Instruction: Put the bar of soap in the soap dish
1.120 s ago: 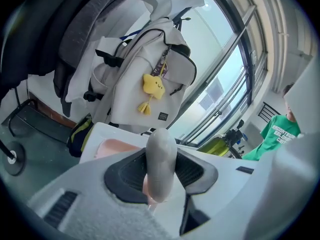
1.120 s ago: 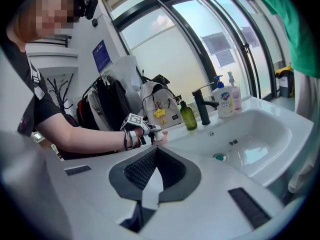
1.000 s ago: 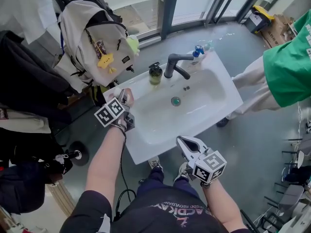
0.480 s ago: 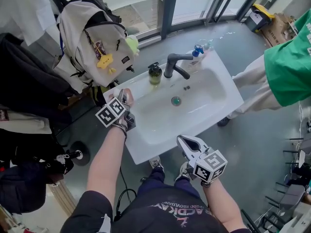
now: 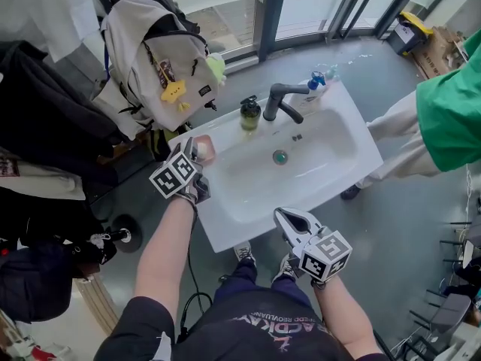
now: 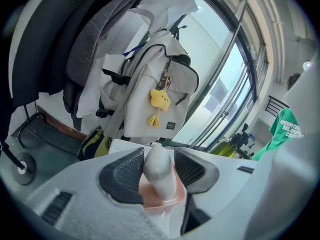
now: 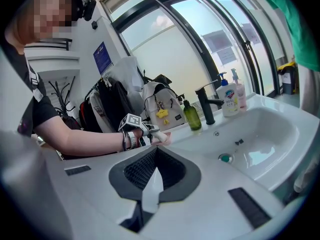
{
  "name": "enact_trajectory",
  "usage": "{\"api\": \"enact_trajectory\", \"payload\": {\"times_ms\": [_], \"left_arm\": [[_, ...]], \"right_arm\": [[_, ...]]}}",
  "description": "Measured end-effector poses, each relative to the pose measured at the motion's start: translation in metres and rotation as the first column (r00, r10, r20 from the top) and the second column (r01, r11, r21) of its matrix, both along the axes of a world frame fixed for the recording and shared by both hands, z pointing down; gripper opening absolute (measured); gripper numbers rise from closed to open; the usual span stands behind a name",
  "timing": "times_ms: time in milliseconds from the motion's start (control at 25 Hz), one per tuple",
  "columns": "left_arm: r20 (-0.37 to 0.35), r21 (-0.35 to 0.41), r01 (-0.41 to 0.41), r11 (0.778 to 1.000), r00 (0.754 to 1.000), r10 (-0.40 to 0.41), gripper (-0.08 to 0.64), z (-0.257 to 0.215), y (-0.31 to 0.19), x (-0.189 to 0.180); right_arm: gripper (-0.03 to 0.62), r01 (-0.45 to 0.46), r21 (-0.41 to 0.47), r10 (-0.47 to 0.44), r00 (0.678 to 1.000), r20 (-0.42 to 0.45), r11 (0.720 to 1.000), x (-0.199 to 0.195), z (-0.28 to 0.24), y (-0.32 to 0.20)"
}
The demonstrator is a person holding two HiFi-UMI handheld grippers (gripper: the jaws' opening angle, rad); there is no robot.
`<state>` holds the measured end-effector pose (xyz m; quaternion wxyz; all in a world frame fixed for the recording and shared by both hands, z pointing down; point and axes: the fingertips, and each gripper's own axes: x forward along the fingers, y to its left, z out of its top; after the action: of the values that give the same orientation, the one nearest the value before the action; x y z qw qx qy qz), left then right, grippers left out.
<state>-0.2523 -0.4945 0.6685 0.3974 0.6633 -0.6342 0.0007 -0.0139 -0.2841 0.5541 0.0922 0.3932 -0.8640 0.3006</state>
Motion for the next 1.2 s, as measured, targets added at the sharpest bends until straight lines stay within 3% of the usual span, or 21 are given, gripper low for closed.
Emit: {"api": "enact_trajectory", "payload": {"times_ms": [600,680,760,1000,1200], "left_arm": [[0.018,0.05,0.009,0.999,1.0,-0.01,0.178,-0.014,0.016,-0.027],[0.03,0.068,-0.006,0.998,1.0,0.003,0.13,-0.022,0.02,-0.028],[0.038,0.085,-0.032,0.996,0.999,0.029,0.013,-0.029,0.027,-0.028],[0.018,0.15,-0.146,0.978,0.989,0.145,0.009,-0.06,0.054,-0.008],[0.027,0.173,-0.27,0.947,0.963,0.27,0.009,-0.09,0.095,0.026]], "right_arm": [[0.012,0.035,0.008,-0.035,0.999,0.017,0.999,-0.021,-0.001,0.003],[0.012,0.04,0.015,-0.04,0.999,0.018,0.999,-0.024,-0.002,0.004],[0.012,0.044,0.025,-0.045,0.999,0.02,0.999,-0.026,-0.004,0.003],[0.012,0.055,0.052,-0.057,0.998,0.039,0.997,-0.03,-0.012,0.003],[0.011,0.073,0.067,-0.076,0.996,0.055,0.995,-0.025,-0.02,0.007]]}}
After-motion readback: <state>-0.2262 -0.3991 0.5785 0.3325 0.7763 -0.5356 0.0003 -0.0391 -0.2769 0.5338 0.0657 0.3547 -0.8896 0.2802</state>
